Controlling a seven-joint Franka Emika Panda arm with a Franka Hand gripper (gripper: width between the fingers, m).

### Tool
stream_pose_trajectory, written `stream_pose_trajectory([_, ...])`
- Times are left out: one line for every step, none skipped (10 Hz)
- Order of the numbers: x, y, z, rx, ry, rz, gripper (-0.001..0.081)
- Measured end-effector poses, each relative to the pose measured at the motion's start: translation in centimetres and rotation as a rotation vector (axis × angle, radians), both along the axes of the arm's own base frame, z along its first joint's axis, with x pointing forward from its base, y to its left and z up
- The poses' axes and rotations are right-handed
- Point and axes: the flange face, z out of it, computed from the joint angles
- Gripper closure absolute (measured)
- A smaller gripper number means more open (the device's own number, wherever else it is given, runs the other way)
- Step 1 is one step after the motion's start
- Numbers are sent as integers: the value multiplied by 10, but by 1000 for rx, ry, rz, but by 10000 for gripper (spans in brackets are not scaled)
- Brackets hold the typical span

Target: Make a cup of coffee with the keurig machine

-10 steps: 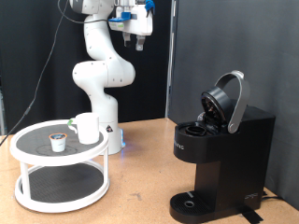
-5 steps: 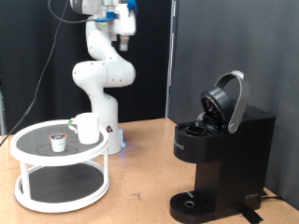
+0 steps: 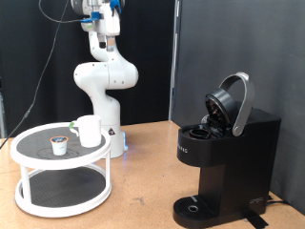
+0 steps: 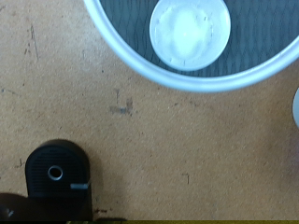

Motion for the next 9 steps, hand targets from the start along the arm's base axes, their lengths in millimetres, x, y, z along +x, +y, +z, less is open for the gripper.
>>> stream_pose_trajectory([-2, -13, -2, -11, 6, 4, 72])
stream_pose_trajectory([-5, -29, -5, -20, 7, -1, 72])
stream_pose_trajectory([-7, -45, -8, -27, 3, -10, 72])
stream_pose_trajectory([-8, -61, -10, -29, -5, -23, 72])
stream_pose_trajectory([-10, -77, -12, -32, -9, -29, 72])
stream_pose_trajectory([-11, -91, -15, -34, -17, -34, 72])
stream_pose_trajectory([-13, -106, -17, -29, -24, -43, 72])
stream_pose_trajectory([-14, -120, -18, -23, -26, -46, 72])
stream_pose_trajectory([-15, -131, -19, -19, -23, -44, 72])
